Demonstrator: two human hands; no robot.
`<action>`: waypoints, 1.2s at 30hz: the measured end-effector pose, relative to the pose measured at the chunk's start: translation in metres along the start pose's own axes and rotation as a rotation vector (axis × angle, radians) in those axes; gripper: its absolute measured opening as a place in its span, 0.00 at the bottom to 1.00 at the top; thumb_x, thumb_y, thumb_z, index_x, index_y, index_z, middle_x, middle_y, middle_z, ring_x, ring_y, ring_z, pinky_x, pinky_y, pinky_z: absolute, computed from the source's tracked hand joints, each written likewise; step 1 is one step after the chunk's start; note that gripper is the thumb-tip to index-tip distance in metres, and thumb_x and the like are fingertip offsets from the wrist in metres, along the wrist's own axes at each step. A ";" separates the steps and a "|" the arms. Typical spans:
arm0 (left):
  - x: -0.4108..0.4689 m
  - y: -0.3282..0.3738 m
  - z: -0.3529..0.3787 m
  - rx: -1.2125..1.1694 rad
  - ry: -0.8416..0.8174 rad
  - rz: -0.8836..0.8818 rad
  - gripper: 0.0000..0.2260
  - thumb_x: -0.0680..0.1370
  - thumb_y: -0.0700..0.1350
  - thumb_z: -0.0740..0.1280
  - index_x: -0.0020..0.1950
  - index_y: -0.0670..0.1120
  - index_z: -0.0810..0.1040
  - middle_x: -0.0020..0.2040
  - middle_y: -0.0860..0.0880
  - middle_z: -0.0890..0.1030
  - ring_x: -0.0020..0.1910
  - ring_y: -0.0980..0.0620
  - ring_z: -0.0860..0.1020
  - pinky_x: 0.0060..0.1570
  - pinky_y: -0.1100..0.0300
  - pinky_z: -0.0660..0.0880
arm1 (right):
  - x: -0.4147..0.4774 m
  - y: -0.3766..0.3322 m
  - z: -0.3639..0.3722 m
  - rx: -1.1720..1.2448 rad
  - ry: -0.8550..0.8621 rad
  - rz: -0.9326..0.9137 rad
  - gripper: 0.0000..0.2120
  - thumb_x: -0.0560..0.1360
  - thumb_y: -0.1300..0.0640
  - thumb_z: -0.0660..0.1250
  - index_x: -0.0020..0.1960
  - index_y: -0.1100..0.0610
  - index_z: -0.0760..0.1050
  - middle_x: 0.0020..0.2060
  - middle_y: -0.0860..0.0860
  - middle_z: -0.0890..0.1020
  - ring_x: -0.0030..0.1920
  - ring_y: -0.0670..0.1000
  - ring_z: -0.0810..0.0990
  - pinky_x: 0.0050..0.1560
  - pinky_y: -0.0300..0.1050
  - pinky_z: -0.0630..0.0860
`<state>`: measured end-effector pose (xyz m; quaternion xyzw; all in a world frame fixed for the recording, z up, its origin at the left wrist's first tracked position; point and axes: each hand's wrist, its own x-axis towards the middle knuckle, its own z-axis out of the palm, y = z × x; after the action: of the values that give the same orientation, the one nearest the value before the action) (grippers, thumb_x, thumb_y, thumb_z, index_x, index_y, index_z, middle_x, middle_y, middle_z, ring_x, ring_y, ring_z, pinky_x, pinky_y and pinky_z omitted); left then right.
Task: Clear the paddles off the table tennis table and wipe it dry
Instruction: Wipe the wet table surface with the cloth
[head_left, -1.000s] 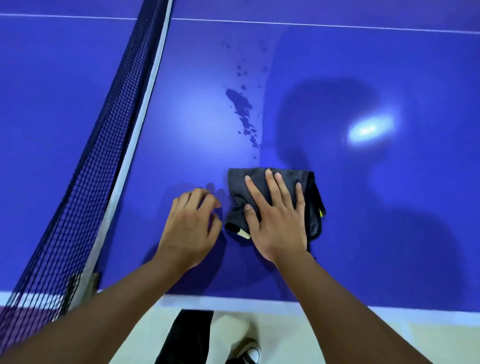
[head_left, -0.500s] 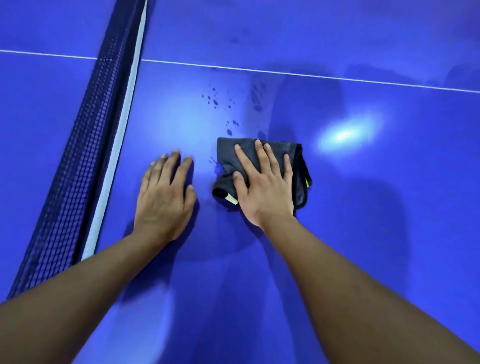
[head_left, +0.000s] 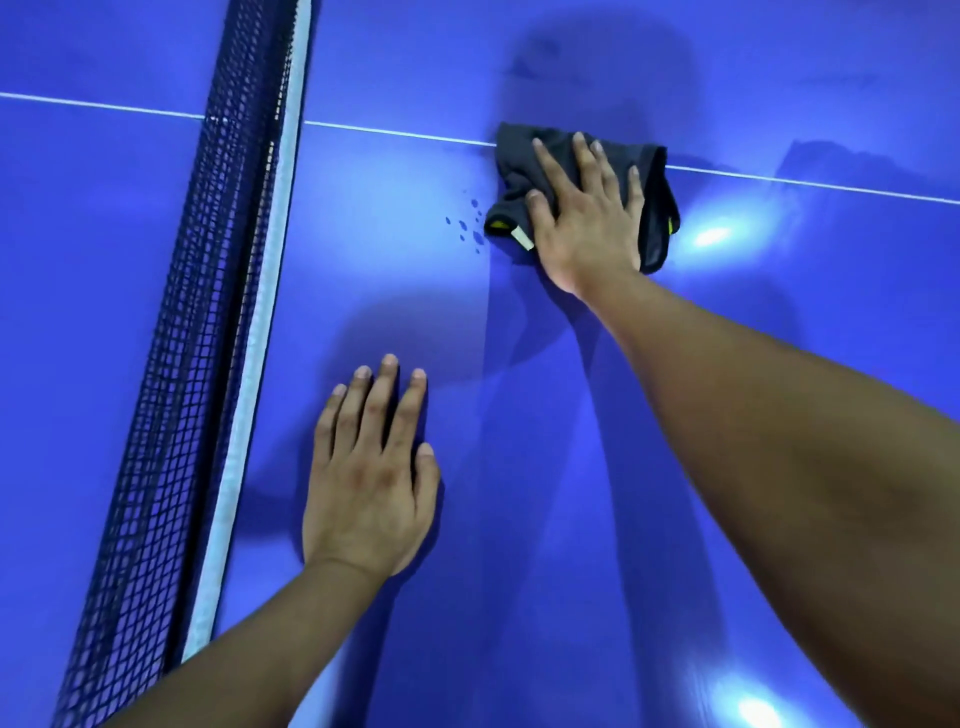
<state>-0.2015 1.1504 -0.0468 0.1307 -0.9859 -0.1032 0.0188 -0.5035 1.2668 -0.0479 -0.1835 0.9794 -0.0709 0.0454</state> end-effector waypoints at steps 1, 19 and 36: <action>0.001 0.000 0.001 -0.003 0.004 -0.001 0.27 0.81 0.49 0.54 0.80 0.43 0.64 0.81 0.42 0.62 0.80 0.40 0.60 0.78 0.42 0.56 | 0.005 0.000 0.000 -0.003 -0.001 0.002 0.27 0.83 0.39 0.46 0.82 0.37 0.50 0.83 0.50 0.51 0.83 0.49 0.46 0.80 0.61 0.39; -0.004 -0.003 0.005 -0.095 0.050 -0.003 0.26 0.81 0.48 0.51 0.78 0.44 0.65 0.80 0.42 0.64 0.78 0.40 0.61 0.78 0.45 0.54 | -0.191 -0.054 0.023 0.036 -0.017 -0.132 0.27 0.84 0.41 0.45 0.83 0.38 0.49 0.84 0.51 0.50 0.83 0.50 0.44 0.80 0.61 0.37; -0.299 0.002 -0.011 0.024 0.014 -0.117 0.23 0.79 0.47 0.56 0.73 0.42 0.70 0.75 0.39 0.69 0.71 0.36 0.68 0.72 0.40 0.65 | -0.526 -0.069 0.048 0.120 0.067 -0.175 0.27 0.83 0.42 0.51 0.81 0.42 0.59 0.82 0.53 0.59 0.83 0.52 0.52 0.80 0.64 0.46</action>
<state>0.0874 1.2279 -0.0383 0.1891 -0.9775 -0.0916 0.0180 0.0145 1.3893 -0.0509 -0.2630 0.9545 -0.1393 0.0172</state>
